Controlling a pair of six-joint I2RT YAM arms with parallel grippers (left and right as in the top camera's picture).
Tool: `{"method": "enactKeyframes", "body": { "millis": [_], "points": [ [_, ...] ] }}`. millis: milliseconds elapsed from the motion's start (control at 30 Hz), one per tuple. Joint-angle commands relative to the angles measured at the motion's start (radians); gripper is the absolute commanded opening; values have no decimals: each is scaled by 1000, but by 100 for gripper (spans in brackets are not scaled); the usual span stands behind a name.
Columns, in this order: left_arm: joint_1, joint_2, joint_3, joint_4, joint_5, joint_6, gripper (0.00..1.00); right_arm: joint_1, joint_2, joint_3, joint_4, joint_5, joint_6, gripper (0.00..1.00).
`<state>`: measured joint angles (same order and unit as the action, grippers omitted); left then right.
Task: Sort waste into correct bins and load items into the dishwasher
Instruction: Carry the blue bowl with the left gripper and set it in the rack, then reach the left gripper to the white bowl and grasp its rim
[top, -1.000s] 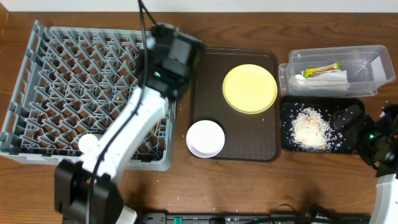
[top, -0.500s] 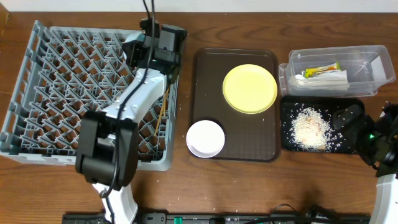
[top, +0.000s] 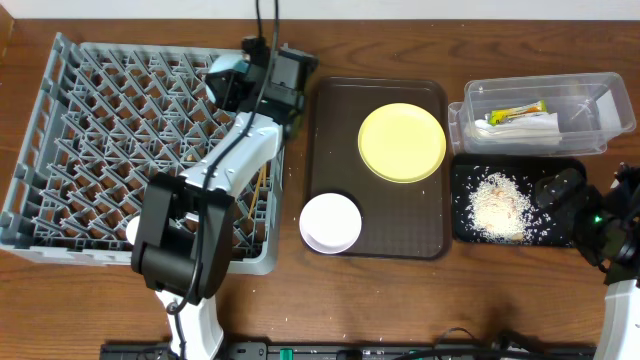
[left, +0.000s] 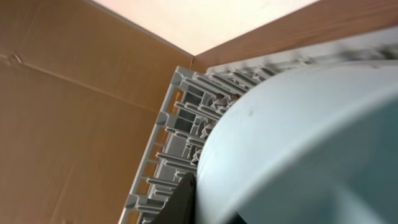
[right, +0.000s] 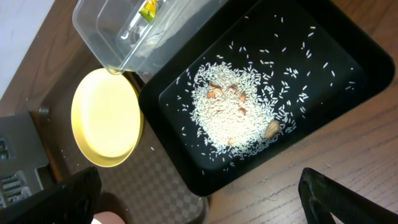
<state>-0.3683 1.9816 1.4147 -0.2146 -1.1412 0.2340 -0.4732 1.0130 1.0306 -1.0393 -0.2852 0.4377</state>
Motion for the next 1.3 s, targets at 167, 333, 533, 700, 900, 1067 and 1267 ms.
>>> {"method": "enactKeyframes", "body": {
  "millis": [167, 333, 533, 700, 900, 1067, 1267],
  "points": [
    [-53, 24, 6, -87, 8, -51, 16, -4, 0, -5, -2, -8, 3, 99],
    [-90, 24, 7, -174, 119, -86, 30, -4, 0, -5, -2, -8, 3, 99],
    [-126, 23, 7, -234, 192, -154, 38, -4, 0, -5, -2, -8, 3, 99],
    [-172, 1, 7, -270, 259, -161, 47, -4, 0, -5, -2, -8, 3, 99],
    [-236, -53, 7, -337, 331, -185, 50, -4, 0, -5, -2, -8, 3, 99],
    [-284, -187, 7, -457, 513, -292, 50, -4, 0, -5, -2, -8, 3, 99],
    [-278, -353, 7, -591, 1118, -444, 8, -4, 0, -5, -2, -8, 3, 99]
  ]
}}
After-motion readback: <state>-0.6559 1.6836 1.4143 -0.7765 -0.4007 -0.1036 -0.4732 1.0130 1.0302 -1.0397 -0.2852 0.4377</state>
